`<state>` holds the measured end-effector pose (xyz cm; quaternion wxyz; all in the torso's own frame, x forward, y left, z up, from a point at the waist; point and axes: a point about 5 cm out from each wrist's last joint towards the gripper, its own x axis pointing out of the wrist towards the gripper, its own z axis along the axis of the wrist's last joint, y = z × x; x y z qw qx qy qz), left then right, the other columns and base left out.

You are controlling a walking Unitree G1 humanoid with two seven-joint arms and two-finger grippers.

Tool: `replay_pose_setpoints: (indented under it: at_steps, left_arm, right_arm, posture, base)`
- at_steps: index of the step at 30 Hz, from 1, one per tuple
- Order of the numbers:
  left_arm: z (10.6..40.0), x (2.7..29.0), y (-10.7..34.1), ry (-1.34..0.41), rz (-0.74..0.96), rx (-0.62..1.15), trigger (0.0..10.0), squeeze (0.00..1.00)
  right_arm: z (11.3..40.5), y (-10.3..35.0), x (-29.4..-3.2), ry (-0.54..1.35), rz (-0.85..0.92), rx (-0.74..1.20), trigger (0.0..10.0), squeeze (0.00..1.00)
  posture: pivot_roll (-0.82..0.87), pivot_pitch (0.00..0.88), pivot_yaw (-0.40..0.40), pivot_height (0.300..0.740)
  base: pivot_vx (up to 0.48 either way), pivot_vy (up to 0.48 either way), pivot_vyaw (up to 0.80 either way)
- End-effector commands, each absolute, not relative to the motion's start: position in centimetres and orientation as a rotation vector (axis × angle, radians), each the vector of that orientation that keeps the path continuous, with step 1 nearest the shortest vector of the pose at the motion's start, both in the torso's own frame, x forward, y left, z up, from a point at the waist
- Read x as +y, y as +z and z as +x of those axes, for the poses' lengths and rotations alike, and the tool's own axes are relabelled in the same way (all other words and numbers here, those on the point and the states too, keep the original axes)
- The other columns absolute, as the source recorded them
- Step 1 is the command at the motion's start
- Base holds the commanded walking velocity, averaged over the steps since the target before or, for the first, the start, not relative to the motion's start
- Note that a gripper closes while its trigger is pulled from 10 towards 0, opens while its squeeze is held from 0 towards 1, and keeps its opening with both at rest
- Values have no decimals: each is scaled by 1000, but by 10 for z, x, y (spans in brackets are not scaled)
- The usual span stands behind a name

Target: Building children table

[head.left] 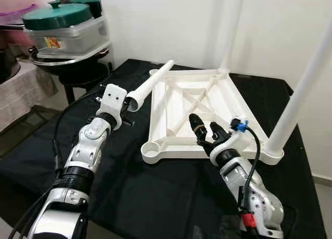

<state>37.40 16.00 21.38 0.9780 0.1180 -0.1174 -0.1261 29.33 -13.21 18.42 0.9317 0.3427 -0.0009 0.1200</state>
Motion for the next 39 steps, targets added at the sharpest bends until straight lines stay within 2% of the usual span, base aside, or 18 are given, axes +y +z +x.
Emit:
replay_pose_setpoints:
  at_steps: [1,8,10,17,20,24,28,39]
  left_arm:
    - [370,161,213,-282,196,-244,0,0]
    - [366,157,210,-342,149,-235,0,0]
    - [358,149,208,-433,108,-235,0,0]
    - [351,145,207,-515,51,-229,0,0]
    - [338,139,200,-642,-53,-202,0,0]
    - [335,138,198,-668,-81,-191,0,0]
    - [325,138,191,-770,-177,-148,0,0]
    - [309,134,177,-910,-247,-61,0,0]
  right_arm:
    - [297,200,-114,342,906,-48,10000,0]
    - [297,212,-106,458,1032,-77,10000,0]
    - [295,210,-97,540,1139,-40,10000,0]
    - [295,202,-94,552,1199,11,10000,0]
    - [298,199,-94,563,1248,29,10000,0]
    - [299,200,-95,568,1259,31,10000,0]
    - [305,201,-102,551,1309,12,10000,0]
    - [309,205,-108,547,1357,-16,10000,0]
  posture:
    - [9,0,-32,740]
    - [9,0,-31,740]
    - [13,0,-35,740]
    - [17,0,-40,740]
    - [15,0,-42,740]
    - [15,0,-42,740]
    - [15,0,-44,740]
    - [13,0,-40,740]
  base:
    - [0,0,0]
    - [0,0,0]
    - [0,0,0]
    - [0,0,0]
    - [0,0,0]
    - [0,0,0]
    - [0,0,0]
    - [0,0,0]
